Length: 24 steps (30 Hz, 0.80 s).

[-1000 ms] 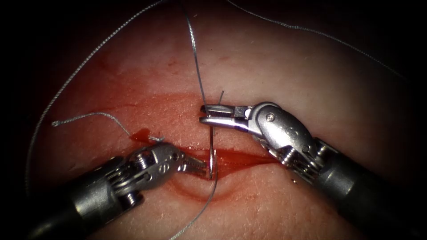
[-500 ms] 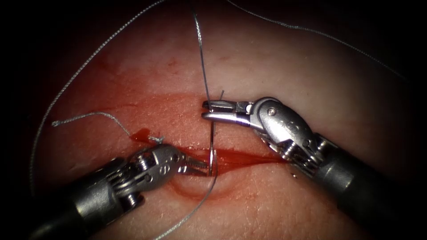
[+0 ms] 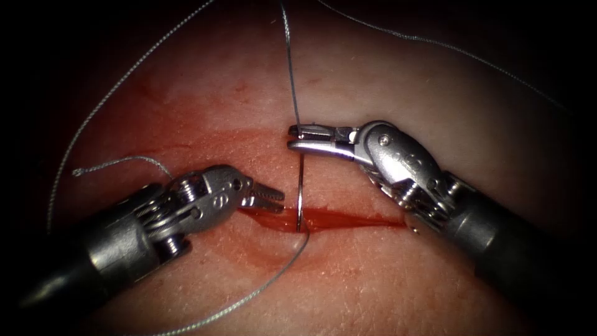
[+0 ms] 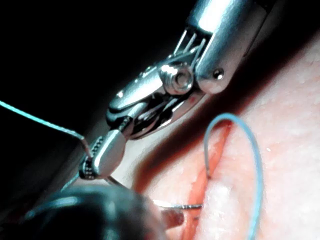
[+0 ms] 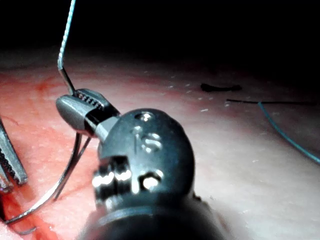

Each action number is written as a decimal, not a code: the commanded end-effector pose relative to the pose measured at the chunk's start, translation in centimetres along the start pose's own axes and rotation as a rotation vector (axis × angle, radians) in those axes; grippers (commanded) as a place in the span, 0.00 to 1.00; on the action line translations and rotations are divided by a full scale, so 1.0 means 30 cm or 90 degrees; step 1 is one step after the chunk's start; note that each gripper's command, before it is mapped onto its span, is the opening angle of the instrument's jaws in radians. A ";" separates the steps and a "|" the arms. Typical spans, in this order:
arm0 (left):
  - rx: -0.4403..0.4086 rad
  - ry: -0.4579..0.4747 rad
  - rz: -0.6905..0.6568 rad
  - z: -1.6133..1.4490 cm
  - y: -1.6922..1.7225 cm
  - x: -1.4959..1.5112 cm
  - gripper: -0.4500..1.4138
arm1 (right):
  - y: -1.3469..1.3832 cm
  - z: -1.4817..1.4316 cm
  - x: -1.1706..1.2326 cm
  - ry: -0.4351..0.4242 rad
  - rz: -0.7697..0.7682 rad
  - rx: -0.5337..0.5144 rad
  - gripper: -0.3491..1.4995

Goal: Wound Closure

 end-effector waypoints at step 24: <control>0.040 -0.014 0.011 -0.004 -0.001 0.002 0.24 | -0.0061 0.0010 -0.0102 0.115 0.433 -0.089 0.00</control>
